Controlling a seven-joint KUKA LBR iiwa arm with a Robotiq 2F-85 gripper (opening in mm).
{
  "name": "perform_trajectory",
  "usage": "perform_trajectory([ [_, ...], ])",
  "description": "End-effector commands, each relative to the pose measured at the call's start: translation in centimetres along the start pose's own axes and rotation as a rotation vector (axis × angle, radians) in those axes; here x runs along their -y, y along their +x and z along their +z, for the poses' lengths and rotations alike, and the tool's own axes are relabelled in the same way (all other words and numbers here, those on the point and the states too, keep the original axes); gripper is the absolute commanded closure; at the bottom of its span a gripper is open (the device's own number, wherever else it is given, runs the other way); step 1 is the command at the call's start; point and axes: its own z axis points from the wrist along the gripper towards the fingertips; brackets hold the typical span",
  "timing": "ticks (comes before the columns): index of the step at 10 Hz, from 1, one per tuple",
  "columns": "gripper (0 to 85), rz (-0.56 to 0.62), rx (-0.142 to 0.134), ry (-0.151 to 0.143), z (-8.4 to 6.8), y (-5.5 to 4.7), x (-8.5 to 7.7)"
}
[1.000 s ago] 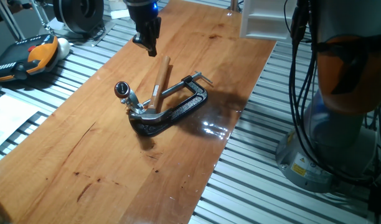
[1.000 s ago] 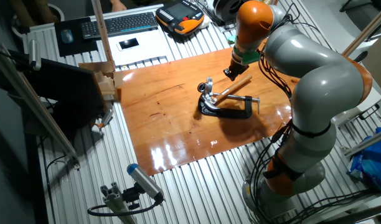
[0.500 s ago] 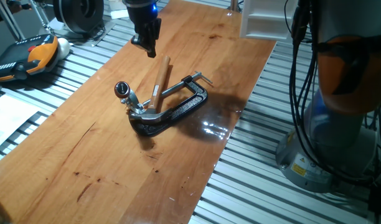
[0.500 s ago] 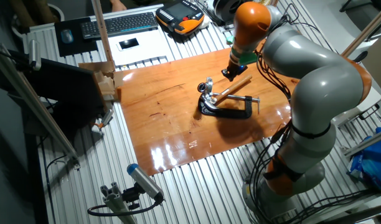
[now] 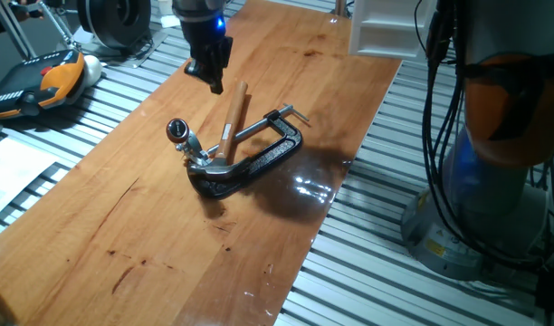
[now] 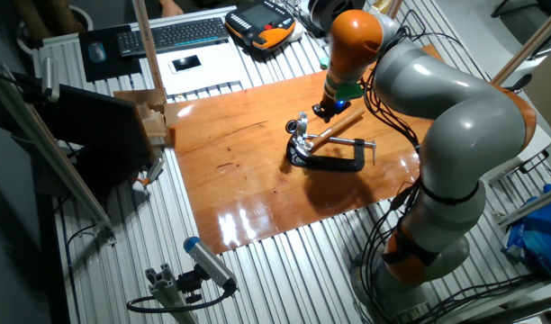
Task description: Push down the lever
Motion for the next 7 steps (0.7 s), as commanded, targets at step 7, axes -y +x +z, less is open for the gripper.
perform_trajectory([
  [7, 85.0, 0.061, -0.007, 0.025, -0.5, 0.8, -3.2],
])
